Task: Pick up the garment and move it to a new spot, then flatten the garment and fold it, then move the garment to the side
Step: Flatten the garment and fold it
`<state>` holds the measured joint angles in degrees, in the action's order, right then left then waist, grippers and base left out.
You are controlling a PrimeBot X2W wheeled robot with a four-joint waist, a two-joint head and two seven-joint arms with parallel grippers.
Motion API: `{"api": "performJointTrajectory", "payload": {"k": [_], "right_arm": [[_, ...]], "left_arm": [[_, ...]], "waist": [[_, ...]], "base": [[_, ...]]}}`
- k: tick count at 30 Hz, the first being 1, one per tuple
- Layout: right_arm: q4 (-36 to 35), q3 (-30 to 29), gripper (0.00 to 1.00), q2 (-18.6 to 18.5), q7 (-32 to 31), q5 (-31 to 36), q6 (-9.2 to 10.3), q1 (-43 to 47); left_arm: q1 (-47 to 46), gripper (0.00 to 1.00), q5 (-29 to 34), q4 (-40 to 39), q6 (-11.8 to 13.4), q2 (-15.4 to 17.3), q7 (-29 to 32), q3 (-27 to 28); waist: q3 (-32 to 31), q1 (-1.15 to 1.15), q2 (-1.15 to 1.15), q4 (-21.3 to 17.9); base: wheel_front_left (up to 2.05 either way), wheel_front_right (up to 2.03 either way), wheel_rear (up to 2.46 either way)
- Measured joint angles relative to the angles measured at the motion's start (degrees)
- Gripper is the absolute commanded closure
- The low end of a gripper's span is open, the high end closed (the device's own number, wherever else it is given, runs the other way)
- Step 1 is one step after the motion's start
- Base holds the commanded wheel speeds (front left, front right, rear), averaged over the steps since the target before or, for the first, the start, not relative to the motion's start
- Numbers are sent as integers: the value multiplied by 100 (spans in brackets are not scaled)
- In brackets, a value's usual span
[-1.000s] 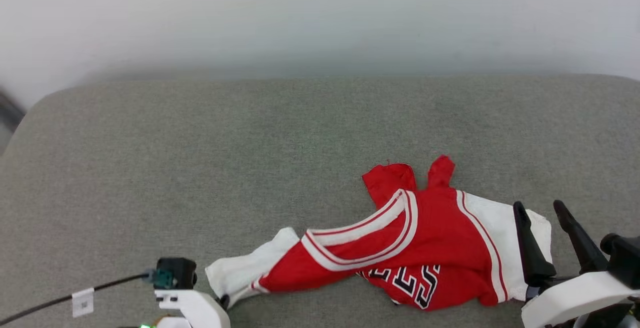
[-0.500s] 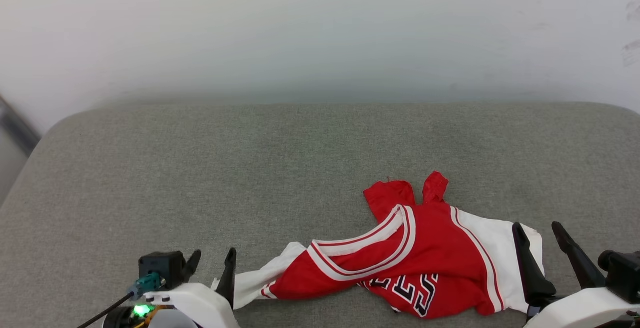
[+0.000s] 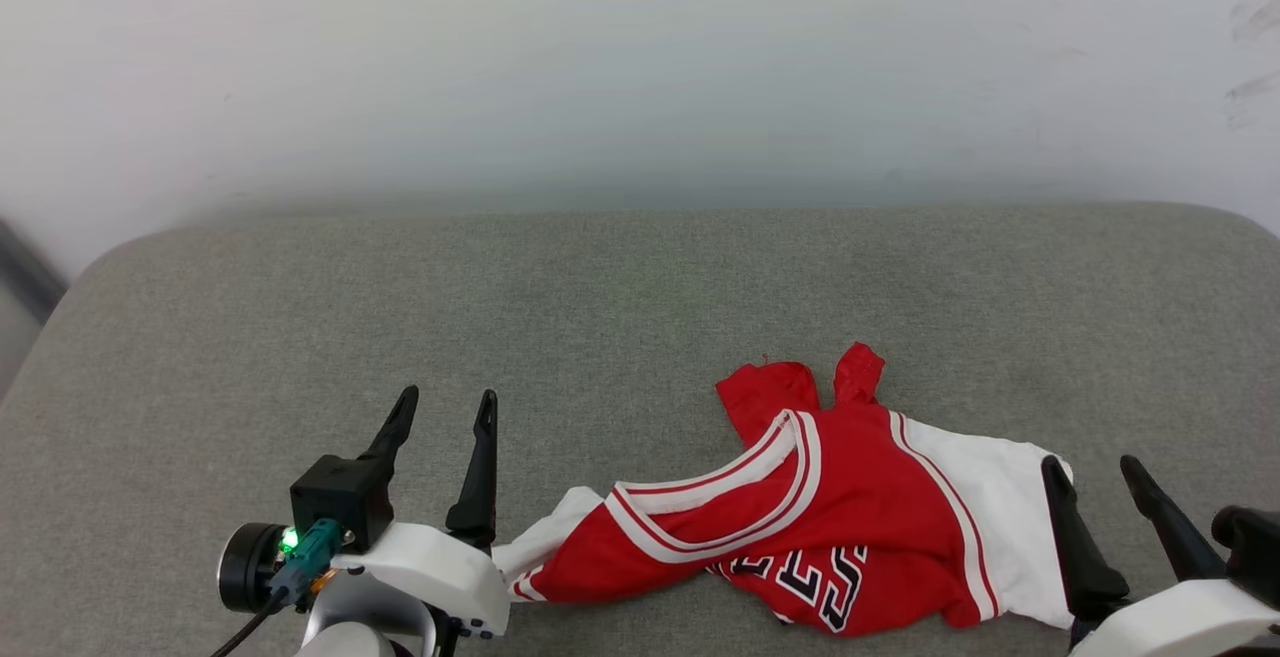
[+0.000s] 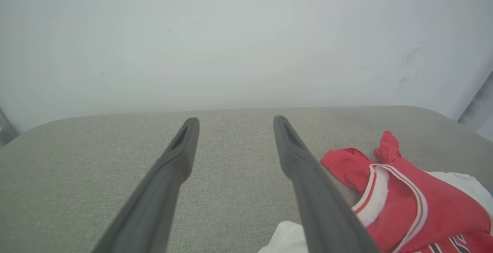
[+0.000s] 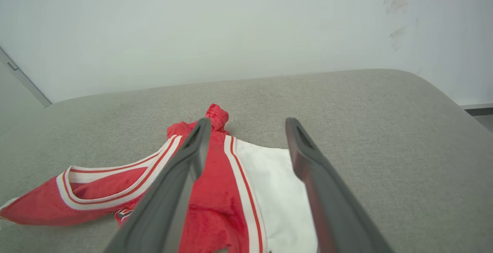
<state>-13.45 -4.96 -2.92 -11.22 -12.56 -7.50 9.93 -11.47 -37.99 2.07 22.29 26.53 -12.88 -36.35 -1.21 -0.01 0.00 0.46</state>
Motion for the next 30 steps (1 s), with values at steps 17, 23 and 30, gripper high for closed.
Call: {"api": "performJointTrajectory", "payload": {"k": [17, 23, 30], "right_arm": [[996, -1905, 0, -446, -3332, -686, 1, -885], [1434, -1866, 0, -678, -4083, -725, 0, -1606], [2134, -1789, 0, -880, -4267, -734, 0, -2208]], "left_arm": [[-253, 0, 269, -311, 90, -180, -176, 191], [-398, 0, 355, -266, -10, -322, -193, 272], [-569, 0, 458, -214, -145, -464, -201, 353]], "waist": [[817, 1, 0, 514], [1226, 1, 0, 731], [1676, 1, 0, 883]], "base": [[0, 0, 0], [0, 0, 0], [0, 0, 0]]}}
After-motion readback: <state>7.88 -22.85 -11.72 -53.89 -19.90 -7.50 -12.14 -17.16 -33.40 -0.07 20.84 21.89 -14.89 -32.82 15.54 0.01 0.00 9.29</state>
